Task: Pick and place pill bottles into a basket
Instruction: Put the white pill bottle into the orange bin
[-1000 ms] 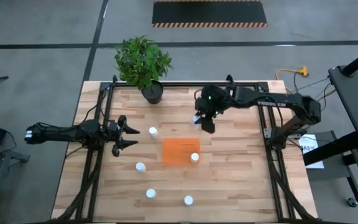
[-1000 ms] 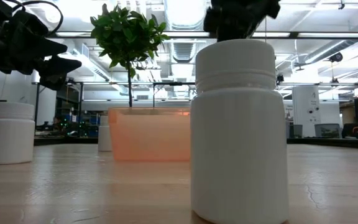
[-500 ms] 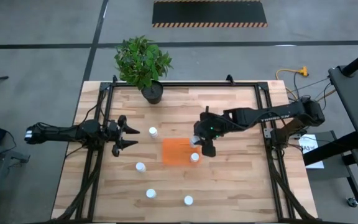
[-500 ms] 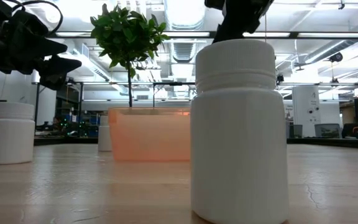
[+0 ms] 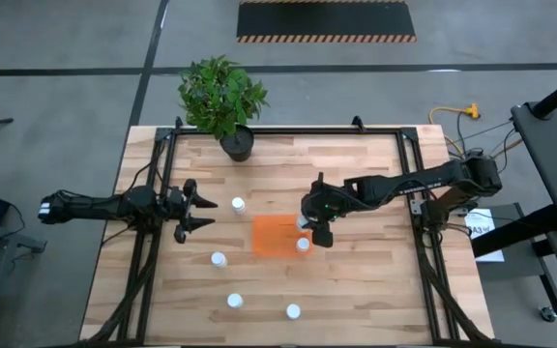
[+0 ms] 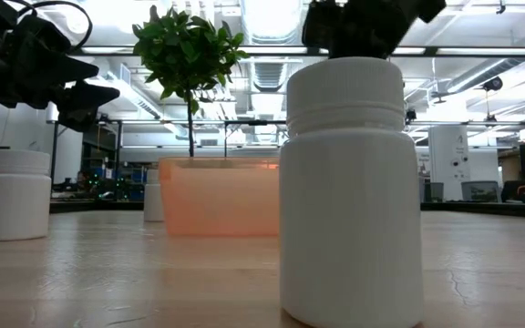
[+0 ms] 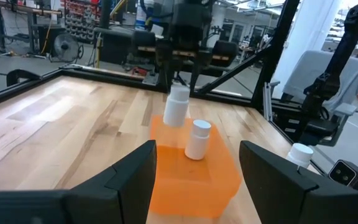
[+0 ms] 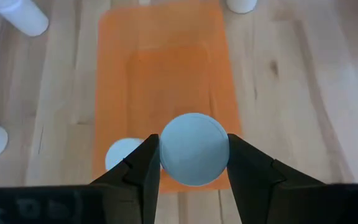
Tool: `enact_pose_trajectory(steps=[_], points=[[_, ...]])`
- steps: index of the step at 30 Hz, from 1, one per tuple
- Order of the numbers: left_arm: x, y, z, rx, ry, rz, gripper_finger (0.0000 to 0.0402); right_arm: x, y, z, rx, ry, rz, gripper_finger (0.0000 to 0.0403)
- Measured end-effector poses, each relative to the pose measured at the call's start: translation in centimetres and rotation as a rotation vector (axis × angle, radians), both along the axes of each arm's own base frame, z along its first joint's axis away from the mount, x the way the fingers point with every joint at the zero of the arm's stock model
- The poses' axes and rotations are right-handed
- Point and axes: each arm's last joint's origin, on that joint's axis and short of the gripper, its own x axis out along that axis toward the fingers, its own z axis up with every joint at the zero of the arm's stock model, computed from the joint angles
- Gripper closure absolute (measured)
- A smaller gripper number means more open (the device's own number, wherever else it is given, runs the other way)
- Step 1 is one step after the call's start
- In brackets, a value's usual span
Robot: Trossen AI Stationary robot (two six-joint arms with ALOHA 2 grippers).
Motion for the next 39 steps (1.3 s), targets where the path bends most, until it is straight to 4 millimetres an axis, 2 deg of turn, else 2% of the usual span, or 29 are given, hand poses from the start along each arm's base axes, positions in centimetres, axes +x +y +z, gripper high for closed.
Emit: enact_pose_trajectory(steps=[17,26,33,39], points=[[0.0,0.0,0.0,0.0,0.003,0.0,0.0189,0.8,0.1,-4.8,-0.01,0.057,0.018,0.0266],[0.0,0.0,0.0,0.0,0.006,0.0,0.0189,1.2,0.1,-5.0,-0.016,0.044,0.025,0.0265],[0.0,0.0,0.0,0.0,0.006,0.0,0.0189,1.2,0.1,-5.0,-0.017,0.044,0.025,0.0187],[0.0,0.0,-0.1,0.0,0.007,0.0,0.0189,1.0,0.1,-4.7,-0.005,0.04,0.009,0.0161]])
